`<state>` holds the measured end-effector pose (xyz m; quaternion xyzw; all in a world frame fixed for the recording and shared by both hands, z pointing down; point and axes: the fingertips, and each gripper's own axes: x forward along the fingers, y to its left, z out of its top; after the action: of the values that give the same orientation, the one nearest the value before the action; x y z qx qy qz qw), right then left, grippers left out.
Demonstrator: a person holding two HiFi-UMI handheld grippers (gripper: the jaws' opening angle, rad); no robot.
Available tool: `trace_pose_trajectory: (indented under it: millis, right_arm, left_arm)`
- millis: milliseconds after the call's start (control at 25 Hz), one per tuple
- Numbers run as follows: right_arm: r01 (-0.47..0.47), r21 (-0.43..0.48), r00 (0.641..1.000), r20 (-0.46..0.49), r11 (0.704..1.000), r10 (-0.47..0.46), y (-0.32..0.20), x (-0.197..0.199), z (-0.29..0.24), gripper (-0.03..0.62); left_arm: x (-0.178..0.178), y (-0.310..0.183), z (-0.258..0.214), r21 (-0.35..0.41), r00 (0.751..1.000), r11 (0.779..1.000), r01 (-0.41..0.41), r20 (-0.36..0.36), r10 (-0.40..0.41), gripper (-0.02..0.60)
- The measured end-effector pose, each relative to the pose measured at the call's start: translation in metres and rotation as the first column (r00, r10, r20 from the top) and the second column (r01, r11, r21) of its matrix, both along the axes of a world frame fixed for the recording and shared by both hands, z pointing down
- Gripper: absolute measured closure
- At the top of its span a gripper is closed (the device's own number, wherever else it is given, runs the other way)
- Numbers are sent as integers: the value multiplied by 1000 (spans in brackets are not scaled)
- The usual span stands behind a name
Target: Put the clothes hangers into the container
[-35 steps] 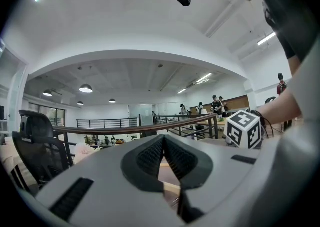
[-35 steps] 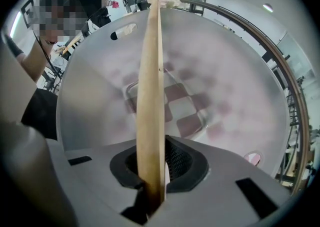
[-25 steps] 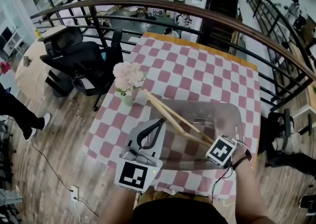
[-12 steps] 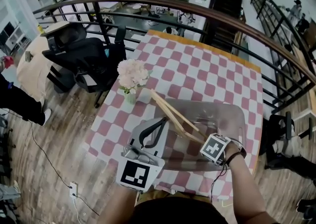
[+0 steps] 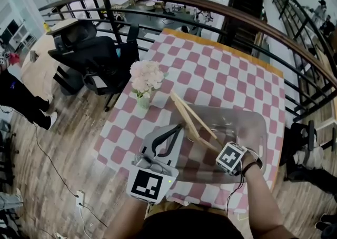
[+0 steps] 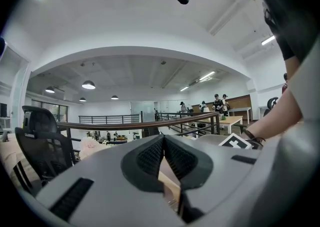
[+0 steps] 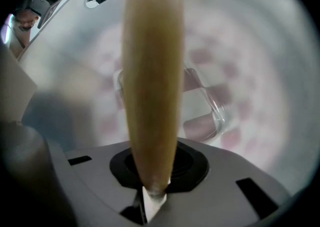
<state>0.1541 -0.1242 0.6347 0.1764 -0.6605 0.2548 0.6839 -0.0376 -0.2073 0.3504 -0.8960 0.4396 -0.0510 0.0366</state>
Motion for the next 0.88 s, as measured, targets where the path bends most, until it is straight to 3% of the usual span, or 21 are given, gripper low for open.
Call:
trace_pose_trajectory:
  millis: [880]
  right_arm:
    - [21, 19, 998, 63, 1000, -23, -3, -21, 27, 539]
  left_arm:
    - [20, -3, 21, -76, 998, 996, -56, -26, 54, 572]
